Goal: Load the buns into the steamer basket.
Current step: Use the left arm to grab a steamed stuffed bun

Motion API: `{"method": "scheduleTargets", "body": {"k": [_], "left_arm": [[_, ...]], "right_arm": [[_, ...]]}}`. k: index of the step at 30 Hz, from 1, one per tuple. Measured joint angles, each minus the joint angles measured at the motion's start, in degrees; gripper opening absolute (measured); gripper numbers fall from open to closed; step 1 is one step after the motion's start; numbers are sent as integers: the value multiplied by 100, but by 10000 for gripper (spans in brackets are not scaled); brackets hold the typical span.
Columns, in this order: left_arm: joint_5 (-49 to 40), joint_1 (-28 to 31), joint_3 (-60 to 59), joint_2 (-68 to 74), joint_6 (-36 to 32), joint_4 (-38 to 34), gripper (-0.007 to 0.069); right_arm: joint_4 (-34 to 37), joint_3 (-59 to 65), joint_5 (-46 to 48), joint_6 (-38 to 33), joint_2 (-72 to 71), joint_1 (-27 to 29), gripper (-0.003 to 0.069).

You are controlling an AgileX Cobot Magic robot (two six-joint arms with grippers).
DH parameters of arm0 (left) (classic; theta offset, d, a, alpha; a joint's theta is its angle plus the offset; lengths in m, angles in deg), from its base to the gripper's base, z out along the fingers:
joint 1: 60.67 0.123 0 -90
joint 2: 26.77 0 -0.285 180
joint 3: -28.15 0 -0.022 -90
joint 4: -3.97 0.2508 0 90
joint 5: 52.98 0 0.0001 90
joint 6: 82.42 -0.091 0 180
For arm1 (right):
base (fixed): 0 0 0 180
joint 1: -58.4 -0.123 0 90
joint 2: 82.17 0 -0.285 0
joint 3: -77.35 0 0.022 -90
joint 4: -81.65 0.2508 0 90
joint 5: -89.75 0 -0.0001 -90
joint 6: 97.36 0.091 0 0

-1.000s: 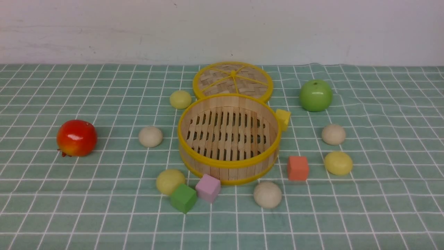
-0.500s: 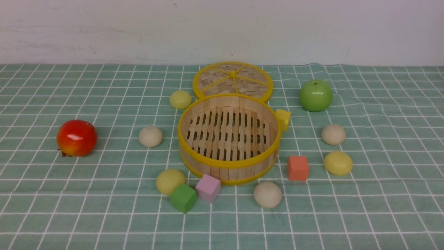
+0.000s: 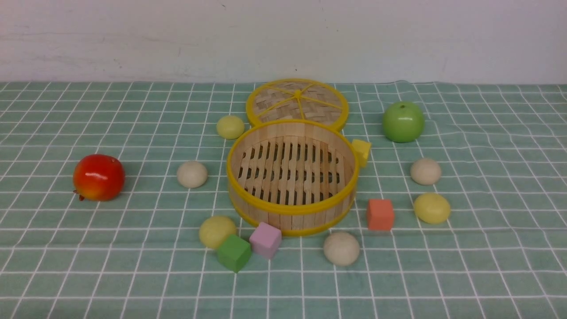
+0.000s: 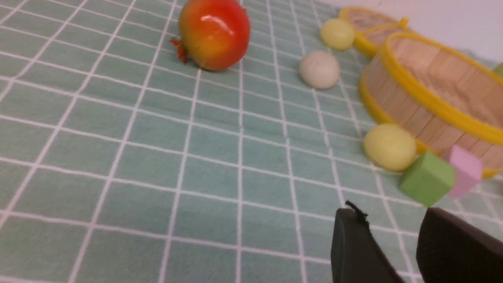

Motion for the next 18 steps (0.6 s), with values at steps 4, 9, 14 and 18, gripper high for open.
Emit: {"method": "scheduleTargets", "body": {"k": [4, 9, 14, 18], "left_arm": [[549, 0, 0, 0, -33, 70, 238], [1744, 0, 0, 0, 260, 94, 238], [2166, 0, 141, 0, 419, 88, 238], [2152, 0, 1060, 198, 526, 72, 238]], "right_arm": [[0, 0, 0, 0, 0, 0, 240], [0, 0, 0, 0, 0, 0, 240], [0, 0, 0, 0, 0, 0, 240], [0, 0, 0, 0, 0, 0, 240]]}}
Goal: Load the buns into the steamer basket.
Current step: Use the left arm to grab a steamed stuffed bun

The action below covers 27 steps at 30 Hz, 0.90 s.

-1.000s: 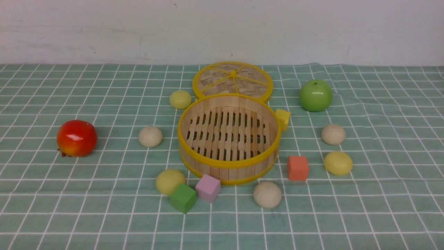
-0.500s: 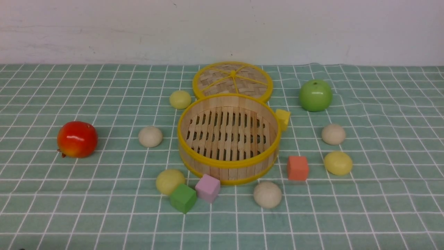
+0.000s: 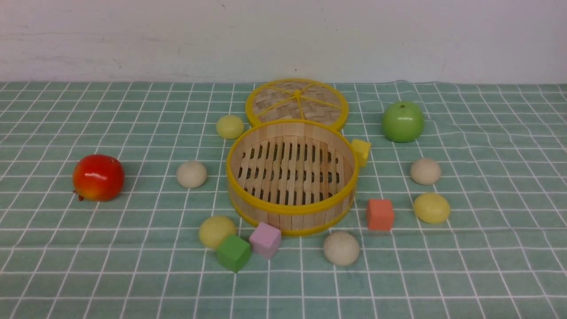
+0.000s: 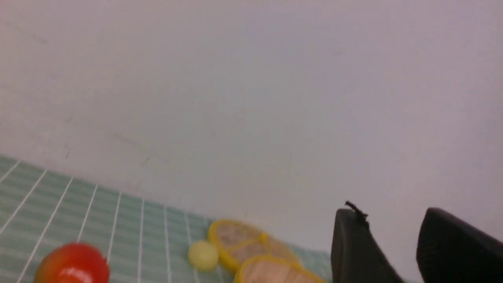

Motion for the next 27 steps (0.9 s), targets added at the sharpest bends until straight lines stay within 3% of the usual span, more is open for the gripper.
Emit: {"method": "scheduleTargets", "body": {"k": [4, 8, 14, 27], "left_arm": [[-234, 0, 908, 575, 24, -4, 238], [-1446, 0, 2026, 1563, 34, -119, 238], [-2879, 0, 2304, 2633, -158, 49, 238], [-3009, 0, 2405, 4747, -232, -275, 238]], "right_arm": [[0, 0, 0, 0, 0, 0, 240], [0, 0, 0, 0, 0, 0, 240], [0, 0, 0, 0, 0, 0, 240], [0, 0, 0, 0, 0, 0, 240]]}}
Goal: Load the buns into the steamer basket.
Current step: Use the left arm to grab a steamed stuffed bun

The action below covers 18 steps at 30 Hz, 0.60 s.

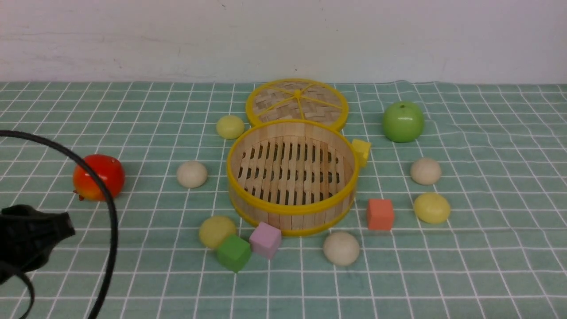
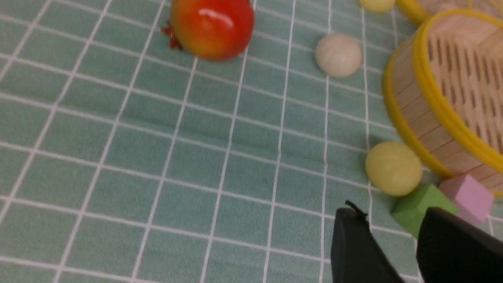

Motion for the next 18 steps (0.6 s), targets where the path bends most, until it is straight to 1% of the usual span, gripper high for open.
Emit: {"method": "scheduleTargets", "body": {"k": [3, 6, 8, 10, 11, 12, 14, 16, 18], "left_arm": [[-144, 0, 221, 438, -61, -181, 238], [-453, 0, 736, 1071, -385, -415, 238], [-727, 0, 1150, 1496, -835, -636, 238], [-896, 0, 1373, 1727, -1088, -805, 238], [-1032, 0, 1549, 1926, -1356, -990, 238], [-1240, -39, 1801, 2252, -1772, -1288, 238], [-1438, -184, 2090, 2671, -2126, -1620, 238], [-1571, -427, 2393, 3077, -2260, -1734, 238], [-1624, -658, 2698, 3418, -2254, -1620, 238]], "right_arm": [[0, 0, 0, 0, 0, 0, 240], [0, 0, 0, 0, 0, 0, 240], [0, 0, 0, 0, 0, 0, 240], [0, 0, 0, 0, 0, 0, 240], [0, 0, 0, 0, 0, 0, 240], [0, 0, 0, 0, 0, 0, 240], [0, 0, 0, 0, 0, 0, 240], [0, 0, 0, 0, 0, 0, 240], [0, 0, 0, 0, 0, 0, 240]]}}
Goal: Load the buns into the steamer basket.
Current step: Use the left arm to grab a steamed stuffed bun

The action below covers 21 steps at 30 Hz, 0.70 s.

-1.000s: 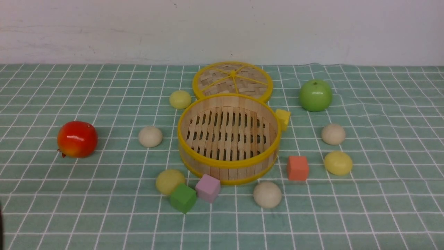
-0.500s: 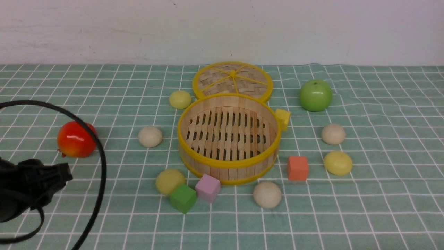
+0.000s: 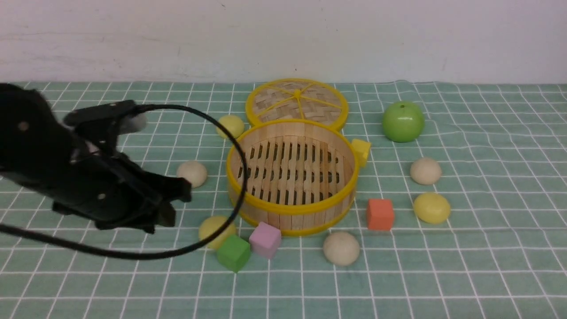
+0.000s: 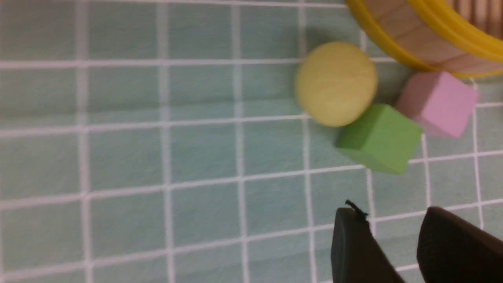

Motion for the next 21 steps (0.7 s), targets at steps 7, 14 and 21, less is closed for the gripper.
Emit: {"method": "scheduleTargets", "body": {"k": [7, 14, 21], "left_arm": [[-78, -421, 1067, 1083, 533, 877, 238], [-552, -435, 1836, 2092, 686, 987, 238], [-483, -440, 1984, 2419, 631, 993, 238]], "right_arm": [[0, 0, 0, 0, 0, 0, 240], [0, 0, 0, 0, 0, 0, 240], [0, 0, 0, 0, 0, 0, 240]]}}
